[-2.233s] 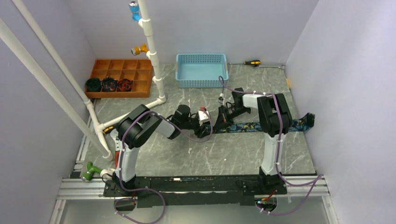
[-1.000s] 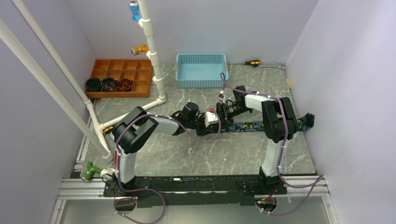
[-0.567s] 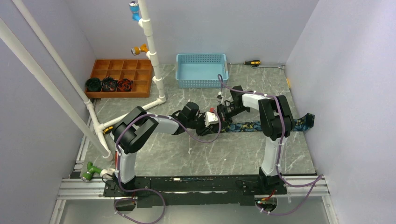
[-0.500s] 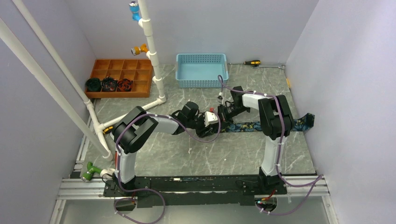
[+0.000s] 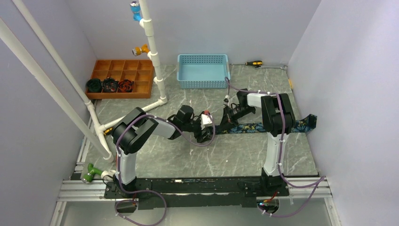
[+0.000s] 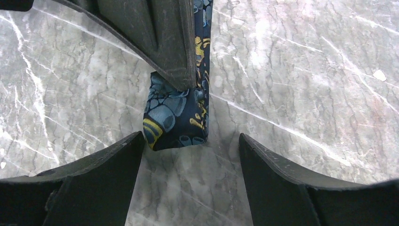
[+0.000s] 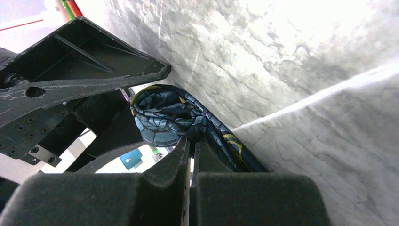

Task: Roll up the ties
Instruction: Roll the tie at the center of the board.

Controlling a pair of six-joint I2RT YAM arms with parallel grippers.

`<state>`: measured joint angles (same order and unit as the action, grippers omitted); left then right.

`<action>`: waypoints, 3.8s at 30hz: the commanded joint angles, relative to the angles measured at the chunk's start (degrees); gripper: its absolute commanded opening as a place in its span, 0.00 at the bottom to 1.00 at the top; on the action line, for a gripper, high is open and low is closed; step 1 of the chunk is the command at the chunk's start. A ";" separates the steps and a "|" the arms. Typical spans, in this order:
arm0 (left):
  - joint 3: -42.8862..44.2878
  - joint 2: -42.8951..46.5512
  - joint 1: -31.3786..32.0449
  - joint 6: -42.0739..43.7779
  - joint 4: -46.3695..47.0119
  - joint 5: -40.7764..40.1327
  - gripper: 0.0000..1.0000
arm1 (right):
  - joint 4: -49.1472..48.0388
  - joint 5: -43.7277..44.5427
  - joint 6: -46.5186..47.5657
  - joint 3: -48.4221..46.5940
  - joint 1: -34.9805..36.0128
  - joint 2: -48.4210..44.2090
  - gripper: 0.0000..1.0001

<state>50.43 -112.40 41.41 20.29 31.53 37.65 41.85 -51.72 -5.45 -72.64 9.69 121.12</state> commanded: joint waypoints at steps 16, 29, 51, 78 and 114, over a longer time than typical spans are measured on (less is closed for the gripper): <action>4.55 -12.88 2.46 -9.04 7.66 -1.50 0.38 | -0.95 11.47 7.79 0.49 -1.48 4.31 0.06; 0.43 -3.45 0.96 -0.61 -15.45 -4.77 0.23 | 5.57 1.23 8.97 -0.29 -0.70 -9.33 0.48; 2.94 -3.63 0.04 0.97 -21.31 -2.93 0.51 | 0.73 9.18 4.27 -1.47 1.23 2.47 0.00; 9.50 -12.96 1.78 1.39 -4.14 1.41 0.55 | 9.32 1.72 11.98 -2.63 -2.50 7.48 0.00; 2.01 -6.77 -0.47 8.34 -13.65 -2.64 0.34 | 12.30 -4.90 11.15 -1.78 -0.31 -0.26 0.00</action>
<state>55.44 -117.23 43.75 22.13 33.04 39.66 51.27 -55.96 3.51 -73.45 8.49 122.83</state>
